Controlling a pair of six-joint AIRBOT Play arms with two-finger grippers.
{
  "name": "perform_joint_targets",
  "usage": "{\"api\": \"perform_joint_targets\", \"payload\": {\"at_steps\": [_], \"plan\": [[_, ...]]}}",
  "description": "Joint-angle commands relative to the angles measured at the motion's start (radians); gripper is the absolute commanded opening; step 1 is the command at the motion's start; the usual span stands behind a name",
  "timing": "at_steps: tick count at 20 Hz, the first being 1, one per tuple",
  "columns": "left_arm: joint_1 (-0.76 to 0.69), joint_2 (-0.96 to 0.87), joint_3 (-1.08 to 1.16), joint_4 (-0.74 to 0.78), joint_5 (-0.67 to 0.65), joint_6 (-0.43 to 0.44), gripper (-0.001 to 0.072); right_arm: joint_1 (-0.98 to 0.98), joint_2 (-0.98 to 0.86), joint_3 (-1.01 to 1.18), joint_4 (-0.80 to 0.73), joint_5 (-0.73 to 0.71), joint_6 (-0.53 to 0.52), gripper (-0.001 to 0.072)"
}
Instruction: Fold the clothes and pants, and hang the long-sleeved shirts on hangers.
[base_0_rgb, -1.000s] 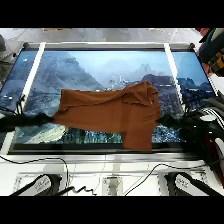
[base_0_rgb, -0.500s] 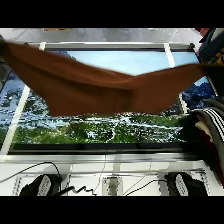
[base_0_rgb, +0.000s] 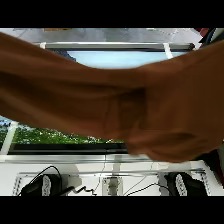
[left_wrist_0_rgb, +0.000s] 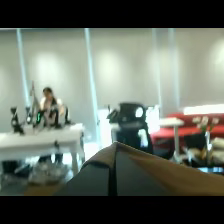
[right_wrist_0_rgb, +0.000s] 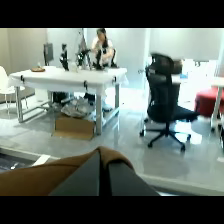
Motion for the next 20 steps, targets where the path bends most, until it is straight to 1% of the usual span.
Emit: {"api": "perform_joint_targets", "payload": {"at_steps": [1, 2, 4, 5, 7, 9, 10, 12, 13, 15, 17, 18, 20], "plan": [[-0.002, -0.078, -0.03, 0.117, -0.202, -0.054, 0.0017, 0.001, -0.169, 0.012, -0.035, 0.076, 0.079, 0.0013], [-0.012, -0.143, -0.044, 0.118, -0.296, -0.058, 0.0016, 0.001, -0.25, 0.012, -0.029, 0.144, 0.08, 0.0013], [-0.048, -0.285, -0.077, 0.119, -0.402, -0.057, 0.0016, 0.002, -0.416, 0.012, -0.007, 0.276, 0.095, 0.0013], [-0.081, -0.371, -0.095, 0.119, -0.42, -0.056, 0.0016, 0.014, -0.502, 0.011, -0.01, 0.319, 0.096, 0.0013], [-0.154, -0.559, -0.107, 0.119, -0.416, -0.041, 0.0017, 0.053, -0.652, 0.011, -0.025, 0.34, 0.095, 0.0013], [-0.225, -0.747, -0.107, 0.118, -0.358, 0.037, 0.0017, 0.11, -0.797, 0.011, -0.047, 0.315, 0.095, 0.0014], [-0.258, -0.835, -0.107, 0.118, -0.286, 0.041, 0.0017, 0.139, -0.866, 0.011, -0.057, 0.278, 0.094, 0.0014], [-0.307, -0.966, -0.107, 0.108, -0.109, 0.037, 0.0017, 0.186, -0.974, 0.012, -0.086, 0.158, 0.096, 0.0014], [-0.319, -1.007, -0.107, 0.089, -0.034, 0.034, 0.0017, 0.201, -1.012, 0.012, -0.097, 0.093, 0.097, 0.0014], [-0.328, -1.049, -0.107, 0.027, 0.074, 0.034, 0.0017, 0.213, -1.072, 0.011, -0.107, -0.02, 0.097, 0.0014], [-0.328, -1.051, -0.107, 0.005, 0.126, 0.035, 0.0017, 0.212, -1.103, 0.011, -0.123, -0.066, 0.097, 0.0014], [-0.324, -1.046, -0.107, 0.005, 0.126, 0.035, 0.0018, 0.212, -1.106, 0.011, -0.158, -0.068, 0.097, 0.0014], [-0.322, -1.044, -0.108, 0.006, 0.072, 0.034, 0.0017, 0.212, -1.105, 0.01, -0.237, -0.032, 0.098, 0.0014]]}}
